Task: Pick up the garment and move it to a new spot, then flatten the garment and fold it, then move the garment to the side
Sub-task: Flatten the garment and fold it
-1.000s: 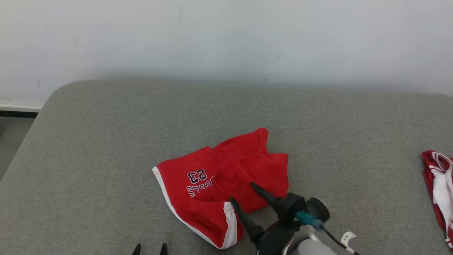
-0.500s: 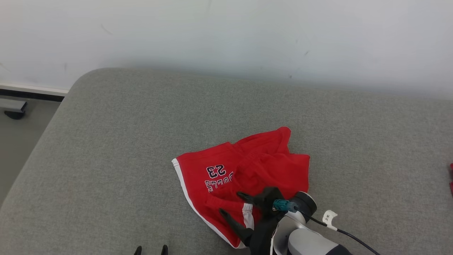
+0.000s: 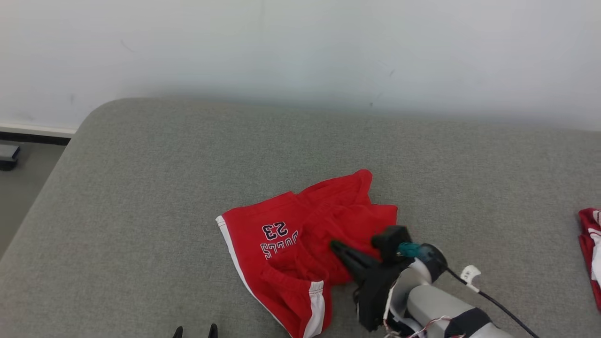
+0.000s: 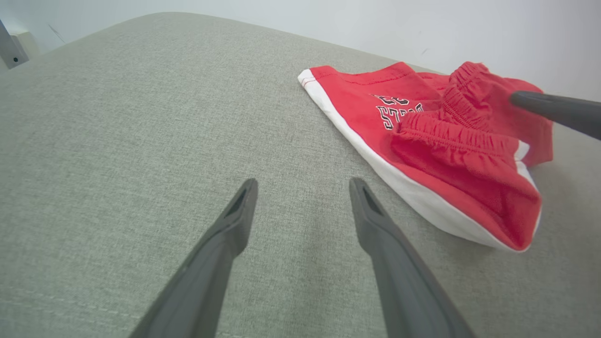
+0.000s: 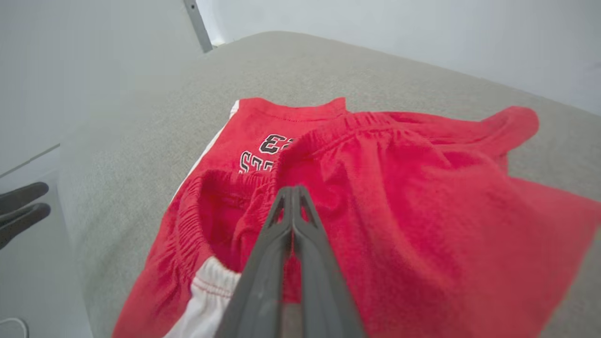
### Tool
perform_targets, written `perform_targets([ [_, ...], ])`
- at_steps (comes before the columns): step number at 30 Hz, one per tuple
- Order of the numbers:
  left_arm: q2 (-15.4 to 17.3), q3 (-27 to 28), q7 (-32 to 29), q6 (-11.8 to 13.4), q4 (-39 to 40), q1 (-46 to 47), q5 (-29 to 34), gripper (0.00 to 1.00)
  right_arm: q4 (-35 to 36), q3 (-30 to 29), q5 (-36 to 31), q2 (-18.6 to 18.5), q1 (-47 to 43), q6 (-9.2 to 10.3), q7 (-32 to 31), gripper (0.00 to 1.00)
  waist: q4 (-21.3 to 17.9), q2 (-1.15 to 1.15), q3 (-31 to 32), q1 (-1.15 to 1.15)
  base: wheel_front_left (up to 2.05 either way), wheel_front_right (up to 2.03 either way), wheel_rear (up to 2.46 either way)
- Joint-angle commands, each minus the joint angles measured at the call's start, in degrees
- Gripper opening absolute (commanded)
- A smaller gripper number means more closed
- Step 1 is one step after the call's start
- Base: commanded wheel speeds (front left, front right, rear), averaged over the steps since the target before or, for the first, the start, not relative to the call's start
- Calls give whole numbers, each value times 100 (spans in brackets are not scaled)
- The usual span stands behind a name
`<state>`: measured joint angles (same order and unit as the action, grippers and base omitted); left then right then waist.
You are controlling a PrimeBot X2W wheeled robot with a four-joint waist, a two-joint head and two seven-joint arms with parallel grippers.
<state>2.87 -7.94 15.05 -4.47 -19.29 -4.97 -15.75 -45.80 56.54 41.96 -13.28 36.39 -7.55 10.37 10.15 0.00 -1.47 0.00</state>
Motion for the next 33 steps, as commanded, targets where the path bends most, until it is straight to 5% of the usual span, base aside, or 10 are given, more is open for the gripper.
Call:
perform_targets([
  [1,3,26,17,23,28,-97,6,100,-68,-130,37,-102,-19,15,143,0,-151,0,103,0,0,0,0],
  [12,7,-58,17,-6,-11,-11,-21,100,583,142,84,-125,-146,15,411,2,-370,0,186,0,0,0,0],
  [14,4,-66,17,0,-21,-36,-13,100,889,452,244,-127,-128,15,275,38,-303,0,185,0,0,0,0],
  [15,4,-59,17,3,-26,-46,-6,100,1045,616,335,-158,-73,15,190,92,-267,0,181,0,0,0,0],
  [16,3,-54,17,1,-41,-54,2,100,1197,821,439,-209,-24,15,58,100,-216,0,179,0,0,0,0],
  [24,3,-82,17,12,-85,-63,-40,100,1536,1568,947,-569,449,15,-809,100,176,0,186,0,0,0,0],
  [33,3,-146,17,26,-110,-131,-125,100,1643,1690,1432,-939,699,15,-2232,100,649,0,198,0,0,0,0],
])
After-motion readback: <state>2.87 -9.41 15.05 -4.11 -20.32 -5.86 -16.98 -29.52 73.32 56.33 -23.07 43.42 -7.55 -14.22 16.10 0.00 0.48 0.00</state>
